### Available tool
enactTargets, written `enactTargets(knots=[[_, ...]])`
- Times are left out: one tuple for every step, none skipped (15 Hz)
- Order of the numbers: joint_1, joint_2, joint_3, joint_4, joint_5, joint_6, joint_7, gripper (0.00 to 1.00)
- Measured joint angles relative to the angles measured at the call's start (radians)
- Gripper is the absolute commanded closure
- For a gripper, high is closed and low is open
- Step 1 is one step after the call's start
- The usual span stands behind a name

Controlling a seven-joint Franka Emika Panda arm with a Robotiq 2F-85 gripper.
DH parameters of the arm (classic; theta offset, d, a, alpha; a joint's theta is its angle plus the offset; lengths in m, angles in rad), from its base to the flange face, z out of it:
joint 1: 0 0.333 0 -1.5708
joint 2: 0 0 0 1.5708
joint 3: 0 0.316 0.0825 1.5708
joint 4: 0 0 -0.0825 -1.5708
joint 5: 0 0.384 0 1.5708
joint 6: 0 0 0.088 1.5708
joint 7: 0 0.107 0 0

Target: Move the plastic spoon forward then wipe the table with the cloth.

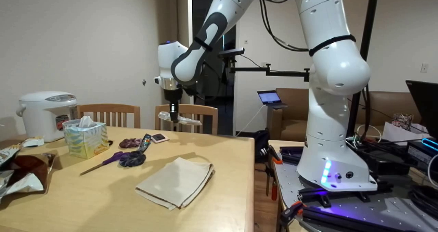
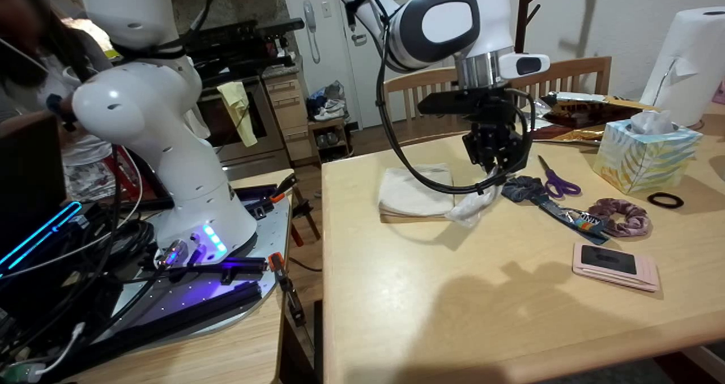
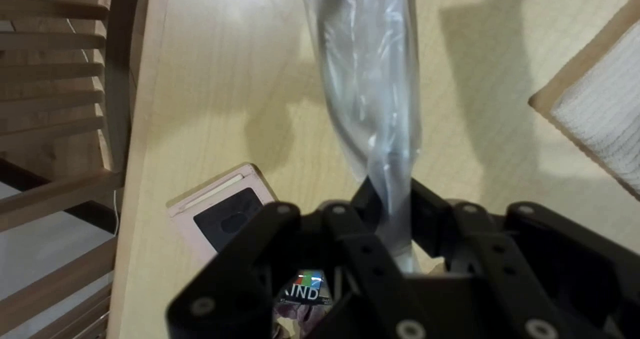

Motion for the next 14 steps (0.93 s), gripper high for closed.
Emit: enactTargets(knots=[[0.0,0.0,0.0,0.0,0.001,0.004,0.022,0.88],[0.001,0.0,0.0,0.0,0.001,0.005,0.025,0.88],[0.0,0.0,0.0,0.0,0.001,0.004,0.025,0.88],[0.0,0.0,0.0,0.0,0.001,0.004,0.025,0.88],[0.0,0.0,0.0,0.0,0.001,0.004,0.025,0.88],[0.0,0.0,0.0,0.0,0.001,0.004,0.025,0.88],[0.0,0.0,0.0,0.0,0.001,0.004,0.025,0.88],[0.0,0.0,0.0,0.0,0.001,0.004,0.025,0.88],[0.0,0.0,0.0,0.0,0.001,0.004,0.025,0.88],[0.0,0.0,0.0,0.0,0.001,0.004,0.025,0.88],[0.0,0.0,0.0,0.0,0.001,0.004,0.025,0.88],[0.0,0.0,0.0,0.0,0.001,0.004,0.025,0.88],[0.0,0.0,0.0,0.0,0.001,0.004,0.025,0.88],[0.0,0.0,0.0,0.0,0.001,0.004,0.025,0.88]])
